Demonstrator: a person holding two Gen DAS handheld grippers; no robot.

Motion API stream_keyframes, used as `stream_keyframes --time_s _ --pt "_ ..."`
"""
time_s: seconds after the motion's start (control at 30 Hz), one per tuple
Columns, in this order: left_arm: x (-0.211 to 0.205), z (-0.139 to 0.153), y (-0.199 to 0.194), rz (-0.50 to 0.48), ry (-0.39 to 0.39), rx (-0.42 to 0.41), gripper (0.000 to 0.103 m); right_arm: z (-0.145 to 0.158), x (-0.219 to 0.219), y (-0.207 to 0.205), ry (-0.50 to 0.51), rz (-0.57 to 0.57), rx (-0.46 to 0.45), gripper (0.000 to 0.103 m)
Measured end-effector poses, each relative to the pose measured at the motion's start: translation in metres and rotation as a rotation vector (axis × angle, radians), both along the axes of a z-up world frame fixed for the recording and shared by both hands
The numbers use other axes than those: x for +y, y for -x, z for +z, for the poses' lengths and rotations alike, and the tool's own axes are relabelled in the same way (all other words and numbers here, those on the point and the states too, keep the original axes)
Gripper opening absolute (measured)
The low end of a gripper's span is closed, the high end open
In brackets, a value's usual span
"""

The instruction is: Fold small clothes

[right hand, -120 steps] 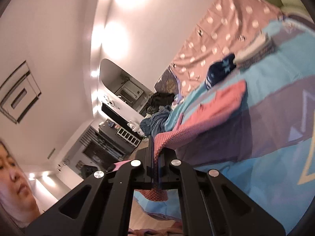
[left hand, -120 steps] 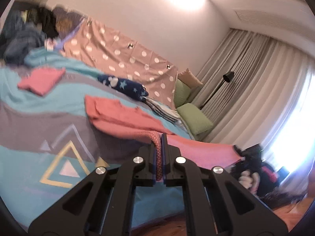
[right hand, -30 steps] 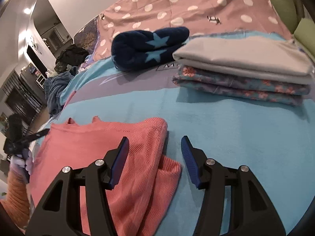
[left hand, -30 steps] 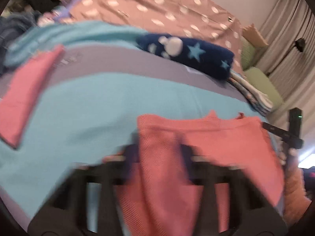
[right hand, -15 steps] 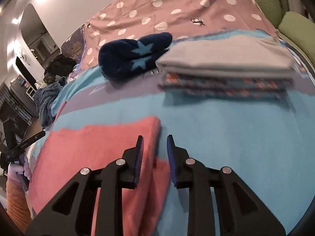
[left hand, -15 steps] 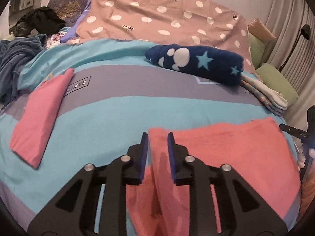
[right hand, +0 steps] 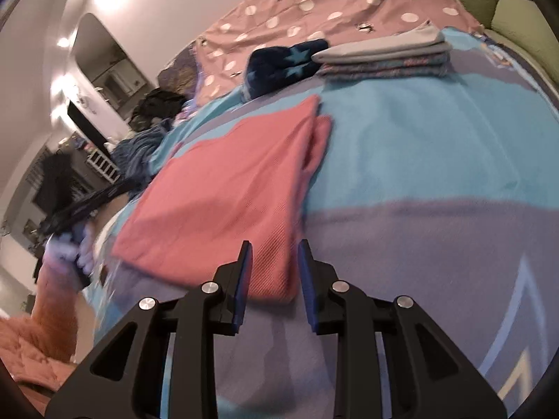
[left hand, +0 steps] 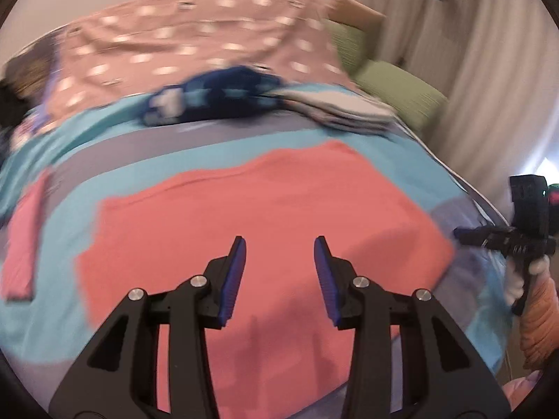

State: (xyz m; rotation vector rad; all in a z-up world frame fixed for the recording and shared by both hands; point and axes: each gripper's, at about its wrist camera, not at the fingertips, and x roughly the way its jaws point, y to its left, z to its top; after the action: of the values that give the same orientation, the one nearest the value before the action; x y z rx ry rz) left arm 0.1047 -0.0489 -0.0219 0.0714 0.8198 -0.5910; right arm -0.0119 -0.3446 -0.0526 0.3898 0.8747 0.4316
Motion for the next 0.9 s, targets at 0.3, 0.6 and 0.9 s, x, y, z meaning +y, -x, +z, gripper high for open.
stream_keyframes --time_s 0.3,0.6,0.9 --pt "-0.176 -0.019 -0.059 -0.225 -0.039 0.132 0.027 -0.019 -0.006 -0.008 -0.105 0.041 0.012 0.027" --pt "-0.252 -0.07 -0.094 -0.207 -0.384 0.195 0.034 -0.02 0.003 0.006 -0.22 0.2 -0.059 0.016" --pt "-0.271 -0.07 -0.1 -0.166 -0.5 0.151 0.01 -0.021 -0.009 0.003 -0.249 0.137 -0.044 0.024"
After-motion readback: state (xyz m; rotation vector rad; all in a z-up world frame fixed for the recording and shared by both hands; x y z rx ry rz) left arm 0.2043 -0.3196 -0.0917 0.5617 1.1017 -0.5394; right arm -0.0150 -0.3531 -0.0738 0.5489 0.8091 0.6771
